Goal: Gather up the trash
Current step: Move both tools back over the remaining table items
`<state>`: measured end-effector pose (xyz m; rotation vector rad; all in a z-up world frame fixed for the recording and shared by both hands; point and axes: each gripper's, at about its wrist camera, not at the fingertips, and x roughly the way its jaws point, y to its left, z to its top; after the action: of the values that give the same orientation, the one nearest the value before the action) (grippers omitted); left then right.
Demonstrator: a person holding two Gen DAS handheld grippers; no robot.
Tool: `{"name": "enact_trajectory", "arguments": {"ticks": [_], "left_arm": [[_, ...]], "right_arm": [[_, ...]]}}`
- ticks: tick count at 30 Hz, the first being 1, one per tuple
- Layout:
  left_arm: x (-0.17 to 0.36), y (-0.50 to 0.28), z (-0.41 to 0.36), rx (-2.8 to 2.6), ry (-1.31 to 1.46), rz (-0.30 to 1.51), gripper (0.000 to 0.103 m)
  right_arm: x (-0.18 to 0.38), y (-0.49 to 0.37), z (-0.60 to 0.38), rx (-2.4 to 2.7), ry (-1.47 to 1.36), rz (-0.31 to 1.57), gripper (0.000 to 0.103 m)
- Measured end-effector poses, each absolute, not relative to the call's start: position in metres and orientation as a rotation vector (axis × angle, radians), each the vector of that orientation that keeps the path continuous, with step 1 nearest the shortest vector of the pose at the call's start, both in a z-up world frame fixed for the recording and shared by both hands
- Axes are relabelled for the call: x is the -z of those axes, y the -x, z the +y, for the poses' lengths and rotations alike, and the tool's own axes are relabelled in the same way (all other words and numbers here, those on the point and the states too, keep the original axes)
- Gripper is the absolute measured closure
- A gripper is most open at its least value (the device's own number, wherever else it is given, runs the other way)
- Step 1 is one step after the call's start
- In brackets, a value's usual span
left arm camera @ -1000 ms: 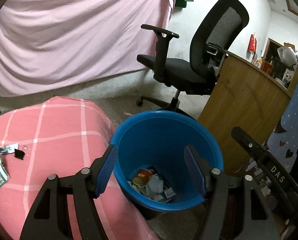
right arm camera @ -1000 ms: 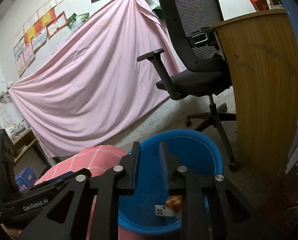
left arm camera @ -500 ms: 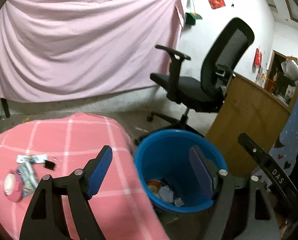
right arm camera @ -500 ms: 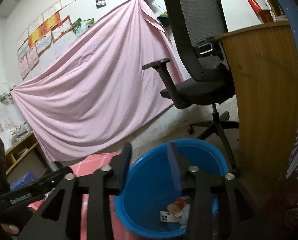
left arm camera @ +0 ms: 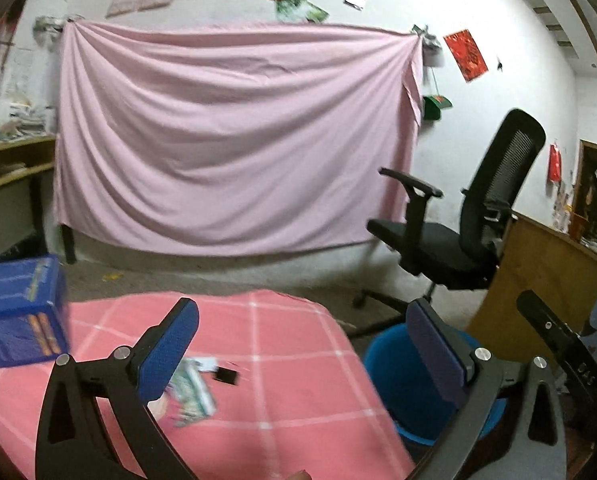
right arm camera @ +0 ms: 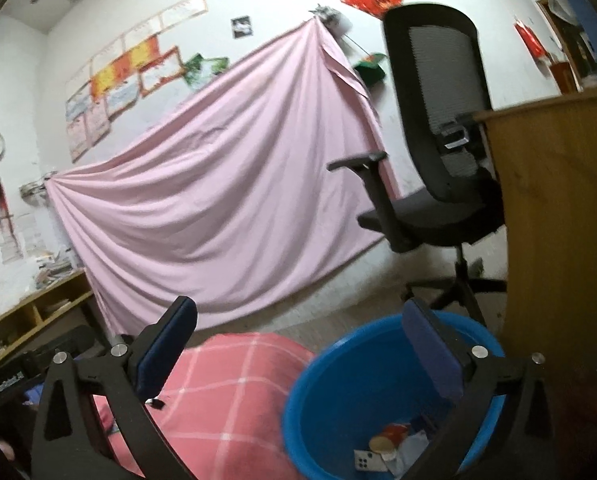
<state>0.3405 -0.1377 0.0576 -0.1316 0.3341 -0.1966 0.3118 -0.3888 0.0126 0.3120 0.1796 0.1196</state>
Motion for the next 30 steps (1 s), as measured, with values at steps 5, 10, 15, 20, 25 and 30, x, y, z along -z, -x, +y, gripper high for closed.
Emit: {"name": "enact_trajectory", "arguments": {"ticks": [5,10,15,20,25,30], "left_arm": [[-0.060,-0.326,-0.110,0.145,0.128,0.274,0.001],[-0.059,-0.311,-0.082,0.092,0.120,0.225,0.001],[-0.053,-0.298,-0.056,0.029,0.102,0.188,0.001],[-0.044,-0.289,-0.034,-0.021,0.076,0.160,0.001],[-0.034,-0.286,-0.016,-0.047,0.074,0.161,0.001],[-0.019,-0.288,0.002,-0.053,0.090,0.217,0.001]], "right_arm": [[-0.020,-0.309,-0.364,-0.166,-0.271,0.125,0.000],[-0.027,-0.306,-0.339,-0.214,-0.221,0.071,0.000],[-0.030,-0.303,-0.311,-0.252,-0.160,0.039,0.000],[-0.029,-0.302,-0.284,-0.285,-0.113,0.014,0.000],[-0.026,-0.304,-0.257,-0.325,-0.047,0.010,0.000],[-0.020,-0.308,-0.229,-0.366,0.033,0.034,0.000]]}}
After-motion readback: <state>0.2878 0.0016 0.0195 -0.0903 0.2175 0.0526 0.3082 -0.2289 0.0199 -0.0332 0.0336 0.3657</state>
